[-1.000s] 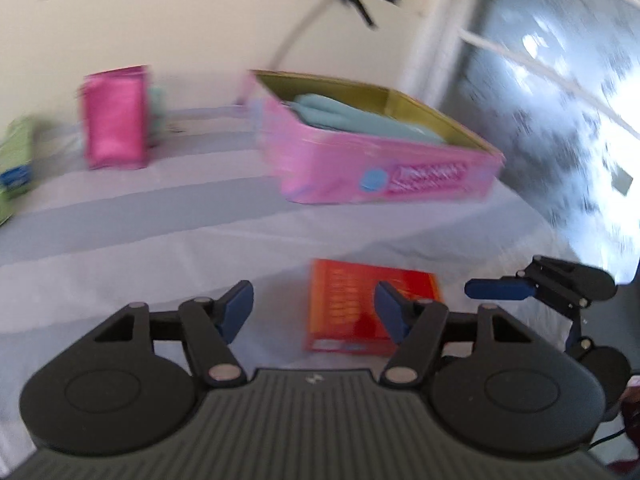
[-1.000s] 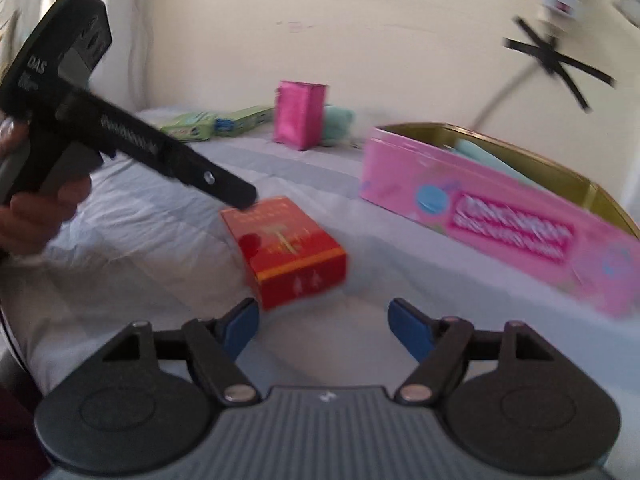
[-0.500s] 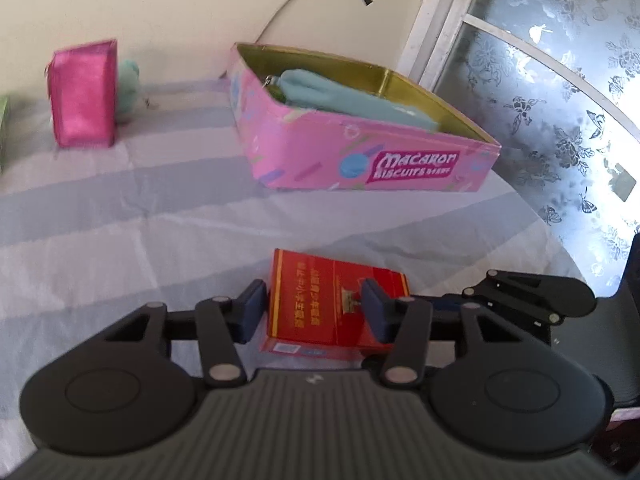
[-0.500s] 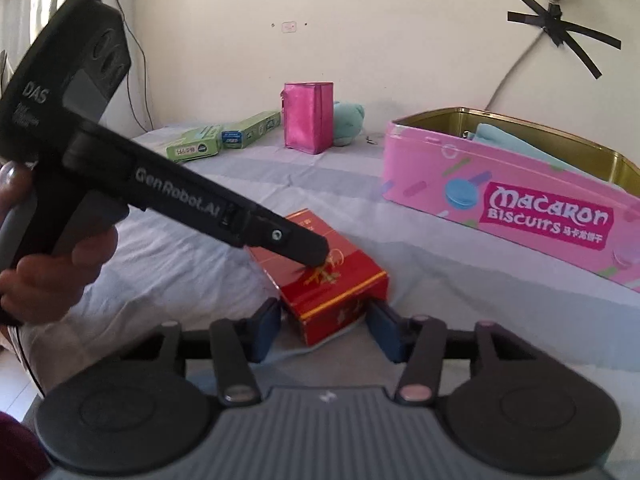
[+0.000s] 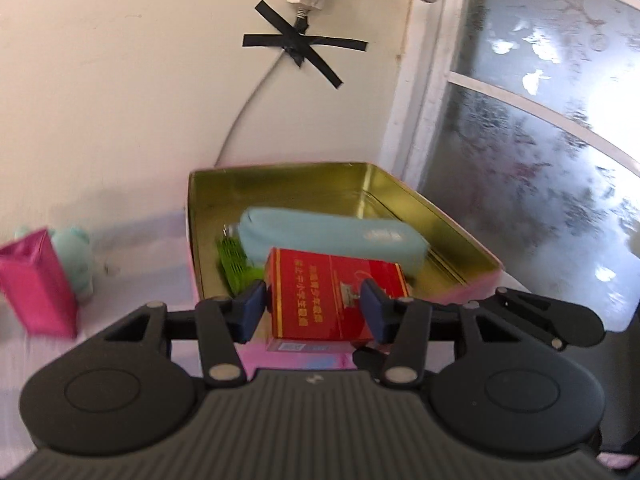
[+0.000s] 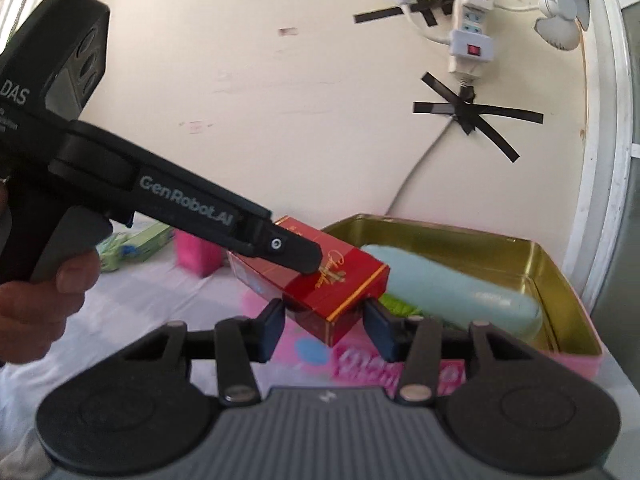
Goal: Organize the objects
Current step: 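Lower the red box into the pink tin and open the right gripper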
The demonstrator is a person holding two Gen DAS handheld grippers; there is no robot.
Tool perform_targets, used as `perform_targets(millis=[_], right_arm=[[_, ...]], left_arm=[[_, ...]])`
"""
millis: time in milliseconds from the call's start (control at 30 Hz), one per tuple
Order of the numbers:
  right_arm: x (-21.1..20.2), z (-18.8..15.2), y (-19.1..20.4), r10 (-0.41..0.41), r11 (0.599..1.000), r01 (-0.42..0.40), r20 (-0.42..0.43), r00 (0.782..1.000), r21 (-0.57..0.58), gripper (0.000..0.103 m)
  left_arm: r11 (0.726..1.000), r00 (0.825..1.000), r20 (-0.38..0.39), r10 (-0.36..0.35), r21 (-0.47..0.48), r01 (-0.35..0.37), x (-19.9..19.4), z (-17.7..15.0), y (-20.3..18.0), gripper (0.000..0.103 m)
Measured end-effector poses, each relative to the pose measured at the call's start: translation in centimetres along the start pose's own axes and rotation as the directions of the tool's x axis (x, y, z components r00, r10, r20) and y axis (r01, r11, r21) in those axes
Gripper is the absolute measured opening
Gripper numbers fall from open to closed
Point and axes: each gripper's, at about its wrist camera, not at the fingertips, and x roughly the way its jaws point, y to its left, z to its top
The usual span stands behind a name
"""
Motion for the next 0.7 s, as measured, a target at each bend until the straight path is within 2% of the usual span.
perform_targets(millis=[167,300,367,500,700], right_arm=[[4.7,0.4,-1.7,0.001,0.999,0.001,-0.042,0.999,0.045,0.048],[6.4,0.2,-2.6,-0.015,0.996,0.019,-0.044,0.999,0.082,0.054],[6.7,0.0,-2.9,-0.034,0.995,0.037,-0.034,0.999,0.091,0.061],[6.1,-0.1,-3.1,-0.035,0.992,0.038,-0.027,0.999,0.118,0.062],[3.2,-0.5,-2.1,-0.056,0.986,0.055,0.001,0.998,0.156,0.063]], left_arm=[[1.0,0.999,-0.036,0.021,-0.02,-0.022,3.4,1.1,1.0,0.054],[0.999,0.999,-0.052,0.012,-0.051,-0.015,4.9,1.0,1.5,0.054],[0.998,0.998,-0.06,0.026,-0.057,-0.029,5.5,0.8,1.5,0.054],[0.997,0.996,-0.071,0.05,-0.058,-0.054,5.5,0.1,1.1,0.055],[0.992,0.993,-0.05,0.106,-0.065,-0.109,2.6,-0.7,0.3,0.055]])
